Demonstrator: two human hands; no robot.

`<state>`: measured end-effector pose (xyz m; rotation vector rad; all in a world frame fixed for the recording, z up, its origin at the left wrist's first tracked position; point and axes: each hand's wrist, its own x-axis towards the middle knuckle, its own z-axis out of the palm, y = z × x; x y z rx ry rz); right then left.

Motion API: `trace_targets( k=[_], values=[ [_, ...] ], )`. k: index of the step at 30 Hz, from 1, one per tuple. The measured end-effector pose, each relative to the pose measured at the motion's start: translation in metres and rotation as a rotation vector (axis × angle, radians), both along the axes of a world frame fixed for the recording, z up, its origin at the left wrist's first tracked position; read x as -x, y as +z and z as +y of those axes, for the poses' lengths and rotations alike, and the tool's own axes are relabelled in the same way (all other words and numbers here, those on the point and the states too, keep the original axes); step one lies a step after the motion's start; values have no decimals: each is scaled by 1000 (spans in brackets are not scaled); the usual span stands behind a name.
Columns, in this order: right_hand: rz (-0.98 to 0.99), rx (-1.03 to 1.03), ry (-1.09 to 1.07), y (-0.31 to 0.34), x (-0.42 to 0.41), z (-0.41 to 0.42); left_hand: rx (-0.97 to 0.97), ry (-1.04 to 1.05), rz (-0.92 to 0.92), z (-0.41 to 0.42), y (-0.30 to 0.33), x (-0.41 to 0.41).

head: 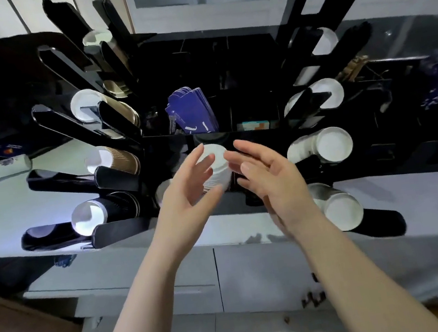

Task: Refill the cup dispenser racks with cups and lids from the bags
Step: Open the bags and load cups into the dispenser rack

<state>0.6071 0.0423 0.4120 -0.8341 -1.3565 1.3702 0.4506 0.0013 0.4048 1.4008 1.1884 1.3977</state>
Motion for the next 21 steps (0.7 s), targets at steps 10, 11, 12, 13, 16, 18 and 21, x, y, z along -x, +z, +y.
trace_targets(
  k=[10,11,12,13,16,18,21],
  values=[
    [52,-92,-105,32,-118,-33,-101,-204,10,-4,42,-106],
    [55,-107,-126,34,-138,-36,-112,-225,15,-3,45,-124],
    [65,-113,-149,35,-159,-38,-119,-240,19,-2,48,-142],
    [71,-114,-174,35,-183,-40,-126,-251,24,-1,50,-162],
    [35,-112,-272,35,-264,-50,-141,-285,53,3,52,-234],
    [-3,-100,-346,34,-324,-60,-127,-308,62,4,49,-290],
    [-14,-78,-485,29,-414,-75,-101,-371,48,4,39,-375]
  ],
)
